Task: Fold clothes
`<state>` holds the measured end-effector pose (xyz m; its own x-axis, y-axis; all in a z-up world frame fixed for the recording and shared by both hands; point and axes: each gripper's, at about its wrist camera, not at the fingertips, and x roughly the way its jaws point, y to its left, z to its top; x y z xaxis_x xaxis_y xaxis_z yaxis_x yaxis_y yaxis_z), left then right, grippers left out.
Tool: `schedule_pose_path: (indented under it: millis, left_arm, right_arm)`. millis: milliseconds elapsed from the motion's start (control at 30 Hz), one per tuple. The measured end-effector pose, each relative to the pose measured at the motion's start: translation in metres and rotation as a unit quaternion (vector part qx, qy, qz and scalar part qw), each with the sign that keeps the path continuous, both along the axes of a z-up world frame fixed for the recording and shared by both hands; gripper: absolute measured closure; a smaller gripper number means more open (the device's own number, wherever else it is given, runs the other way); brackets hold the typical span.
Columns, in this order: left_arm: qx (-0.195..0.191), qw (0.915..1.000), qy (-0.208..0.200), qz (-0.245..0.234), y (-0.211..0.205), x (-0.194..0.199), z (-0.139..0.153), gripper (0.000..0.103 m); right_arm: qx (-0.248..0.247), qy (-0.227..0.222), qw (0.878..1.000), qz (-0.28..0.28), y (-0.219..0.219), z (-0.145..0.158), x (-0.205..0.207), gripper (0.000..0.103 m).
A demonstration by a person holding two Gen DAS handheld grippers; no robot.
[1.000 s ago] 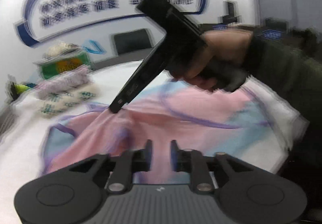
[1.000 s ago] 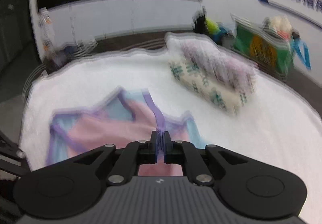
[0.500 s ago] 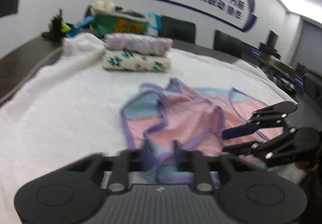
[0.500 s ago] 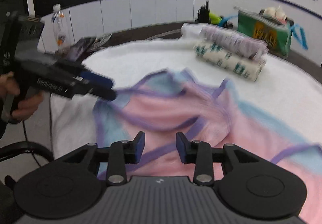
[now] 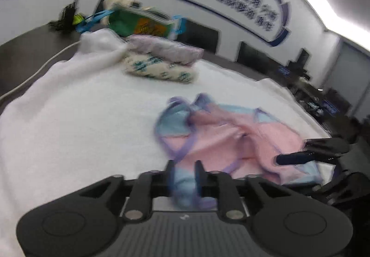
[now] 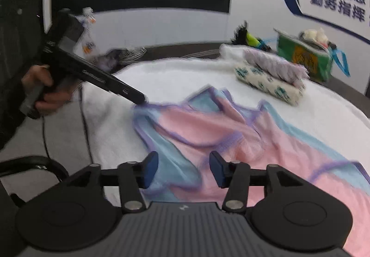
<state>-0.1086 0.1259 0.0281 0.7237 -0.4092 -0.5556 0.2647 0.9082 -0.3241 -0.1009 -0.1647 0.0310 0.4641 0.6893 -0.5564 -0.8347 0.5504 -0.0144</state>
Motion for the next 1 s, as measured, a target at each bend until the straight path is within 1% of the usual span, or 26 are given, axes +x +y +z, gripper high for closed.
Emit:
schedule_pose_path:
  millis: [33,67,100,133,200,233,267,333,367,400,467,500,533,567,600,633,667,700,733,800,833,867,900,933,967,1000]
  left_arm:
    - [0.008,1.0,-0.001,-0.002,-0.004,0.002,0.0,0.073]
    - [0.019,0.9998,0.003,0.002,-0.007,0.003,-0.001,0.074]
    - [0.024,0.9997,0.008,0.005,-0.008,0.005,-0.003,0.075]
    - [0.02,0.9996,0.015,0.008,-0.007,0.006,-0.006,0.076]
    - [0.011,0.9995,0.027,0.015,-0.002,0.008,-0.012,0.078]
    - [0.001,0.9994,0.032,0.016,0.0,0.008,-0.014,0.086]
    - [-0.007,0.9991,0.037,0.018,0.002,0.008,-0.016,0.101]
    - [-0.022,0.9987,0.044,0.016,0.005,0.007,-0.018,0.103]
    - [-0.027,0.9988,0.04,0.008,0.005,0.003,-0.016,0.103]
    - [-0.031,0.9988,0.037,0.0,0.005,-0.001,-0.013,0.103]
    - [-0.038,0.9987,0.03,-0.016,0.004,-0.013,-0.007,0.102]
    - [-0.041,0.9985,0.029,-0.022,0.004,-0.017,-0.005,0.102]
    - [-0.047,0.998,0.031,-0.03,0.005,-0.018,-0.005,0.099]
    - [-0.053,0.9974,0.033,-0.037,0.007,-0.018,-0.006,0.089]
    - [-0.055,0.9971,0.033,-0.04,0.008,-0.018,-0.007,0.085]
    - [-0.05,0.9976,0.028,-0.039,0.008,-0.017,-0.007,0.078]
    - [-0.044,0.9981,0.025,-0.035,0.007,-0.016,-0.007,0.073]
    - [-0.034,0.9988,0.023,-0.026,0.004,-0.015,-0.008,0.072]
    - [-0.026,0.9992,0.023,-0.02,0.0,-0.013,-0.009,0.071]
    - [-0.012,0.9995,0.026,-0.016,-0.009,-0.012,-0.011,0.071]
    - [0.002,0.9995,0.024,-0.021,-0.016,-0.012,-0.01,0.072]
    - [0.017,0.9994,0.019,-0.023,-0.022,-0.014,-0.009,0.072]
    - [0.026,0.9992,0.015,-0.025,-0.026,-0.015,-0.009,0.072]
    - [0.034,0.9989,0.014,-0.027,-0.029,-0.015,-0.009,0.074]
    - [0.041,0.9986,0.016,-0.029,-0.032,-0.015,-0.011,0.083]
    - [0.046,0.9983,0.023,-0.029,-0.033,-0.015,-0.014,0.09]
  right_arm:
    - [0.008,0.001,1.0,0.006,0.006,0.0,-0.001,0.055]
    - [0.013,0.002,1.0,0.009,0.014,-0.002,0.0,0.055]
    - [0.011,-0.003,1.0,0.009,0.023,-0.004,0.001,0.057]
    - [0.003,-0.014,1.0,0.009,0.032,-0.007,0.003,0.06]
    - [-0.014,-0.035,0.999,0.007,0.051,-0.012,0.007,0.068]
    - [-0.023,-0.046,0.999,0.007,0.06,-0.015,0.009,0.07]
    - [-0.032,-0.055,0.998,0.01,0.068,-0.018,0.011,0.071]
    - [-0.055,-0.054,0.997,0.028,0.083,-0.025,0.016,0.08]
    - [-0.062,-0.05,0.996,0.034,0.086,-0.026,0.018,0.095]
    - [-0.066,-0.044,0.996,0.035,0.085,-0.025,0.017,0.101]
    - [-0.073,-0.032,0.996,0.039,0.084,-0.024,0.017,0.101]
    - [-0.074,-0.031,0.996,0.038,0.083,-0.02,0.019,0.101]
    - [-0.073,-0.034,0.996,0.035,0.082,-0.014,0.025,0.101]
    - [-0.071,-0.038,0.996,0.033,0.081,-0.009,0.03,0.099]
    - [-0.069,-0.041,0.996,0.03,0.079,-0.003,0.035,0.091]
    - [-0.068,-0.045,0.996,0.027,0.078,0.003,0.041,0.084]
    - [-0.066,-0.048,0.996,0.024,0.077,0.009,0.046,0.063]
    - [-0.065,-0.052,0.996,0.022,0.076,0.015,0.052,0.055]
    - [-0.063,-0.055,0.996,0.019,0.074,0.021,0.057,0.053]
    - [-0.06,-0.062,0.996,0.014,0.072,0.033,0.068,0.054]
    - [-0.058,-0.066,0.996,0.011,0.071,0.039,0.073,0.054]
    - [-0.069,-0.066,0.995,0.013,0.078,0.038,0.083,0.054]
    - [-0.092,-0.062,0.994,0.02,0.094,0.031,0.096,0.057]
    - [-0.115,-0.057,0.991,0.027,0.109,0.025,0.109,0.065]
    - [-0.138,-0.053,0.988,0.033,0.125,0.018,0.122,0.079]
    - [-0.161,-0.049,0.985,0.04,0.141,0.011,0.136,0.101]
